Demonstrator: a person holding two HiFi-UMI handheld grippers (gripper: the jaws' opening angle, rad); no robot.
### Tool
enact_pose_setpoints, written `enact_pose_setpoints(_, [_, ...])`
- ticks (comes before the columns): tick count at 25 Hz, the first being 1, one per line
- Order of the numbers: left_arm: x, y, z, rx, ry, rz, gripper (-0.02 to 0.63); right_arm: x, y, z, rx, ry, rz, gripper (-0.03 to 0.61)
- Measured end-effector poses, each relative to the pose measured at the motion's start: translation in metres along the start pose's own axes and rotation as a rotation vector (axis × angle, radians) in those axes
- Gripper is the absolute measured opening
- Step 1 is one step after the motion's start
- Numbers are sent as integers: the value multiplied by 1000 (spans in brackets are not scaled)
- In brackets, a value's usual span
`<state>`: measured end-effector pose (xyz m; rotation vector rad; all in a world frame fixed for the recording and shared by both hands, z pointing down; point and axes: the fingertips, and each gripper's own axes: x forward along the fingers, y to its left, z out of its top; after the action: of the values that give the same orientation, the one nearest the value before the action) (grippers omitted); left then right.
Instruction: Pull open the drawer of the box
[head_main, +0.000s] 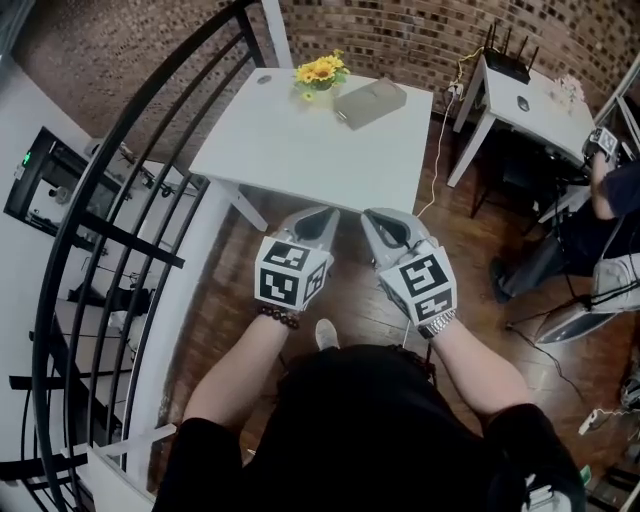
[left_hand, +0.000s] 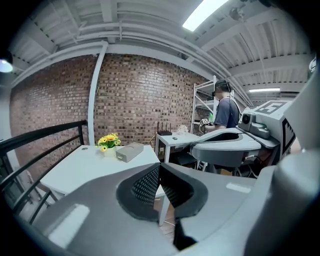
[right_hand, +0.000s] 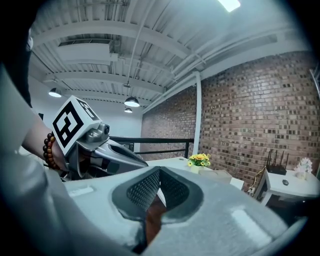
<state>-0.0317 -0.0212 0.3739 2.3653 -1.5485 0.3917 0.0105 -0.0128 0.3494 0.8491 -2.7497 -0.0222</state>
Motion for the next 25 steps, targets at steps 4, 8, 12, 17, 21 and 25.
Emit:
enact_pose_setpoints(4, [11,35,10,10,-8,-39,15,36,-4,10,-6,10,-41,-8])
enact_pose_setpoints(8, [19,65,17,15,-9,-80,15,66,-5,19,-7,24,-77,-8])
enact_pose_setpoints(12, [24,86,23,14,-13,-108,15,87,-7,27,-8,36,-106,-9])
enact_pose_setpoints(17, [31,102,24,-2,-16,-124,15,103,-11,28,-17,55,-121,-9])
enact_pose_setpoints(21, [41,113,23,-14,-6,-122,15,114,-20,25,-14,66,-125,-8])
enact_pose_setpoints(25, [60,124,18,-43,19,-118,15,127,-35,14,4,76,-119,-9])
